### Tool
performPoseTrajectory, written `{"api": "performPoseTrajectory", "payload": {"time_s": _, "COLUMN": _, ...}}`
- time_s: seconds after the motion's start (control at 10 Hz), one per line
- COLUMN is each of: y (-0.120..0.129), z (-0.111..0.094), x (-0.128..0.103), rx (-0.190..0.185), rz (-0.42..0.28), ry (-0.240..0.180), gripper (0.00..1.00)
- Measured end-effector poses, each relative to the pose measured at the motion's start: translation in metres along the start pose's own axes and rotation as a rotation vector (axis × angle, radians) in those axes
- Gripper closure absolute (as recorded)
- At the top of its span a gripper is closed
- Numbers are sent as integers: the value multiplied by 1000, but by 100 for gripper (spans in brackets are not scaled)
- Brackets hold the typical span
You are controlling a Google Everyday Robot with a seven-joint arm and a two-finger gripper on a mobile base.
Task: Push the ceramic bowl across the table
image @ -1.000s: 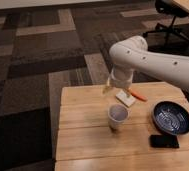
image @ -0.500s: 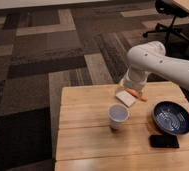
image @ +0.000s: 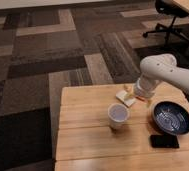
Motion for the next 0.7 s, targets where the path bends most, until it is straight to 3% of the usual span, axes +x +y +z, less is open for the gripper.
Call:
{"api": "performPoseTrajectory", "payload": {"time_s": 0.2, "y": -9, "z": 17, "x": -2, "rx": 9, "rz": -20, "ry": 30, "gripper": 35}}
{"api": "performPoseTrajectory", "payload": {"time_s": 0.4, "y": -1, "z": 31, "x": -5, "rx": 6, "rz": -82, "ry": 45, "gripper": 35}}
{"api": "performPoseTrajectory", "payload": {"time_s": 0.7, "y": -2, "z": 31, "x": -5, "rx": 7, "rz": -82, "ry": 45, "gripper": 35}}
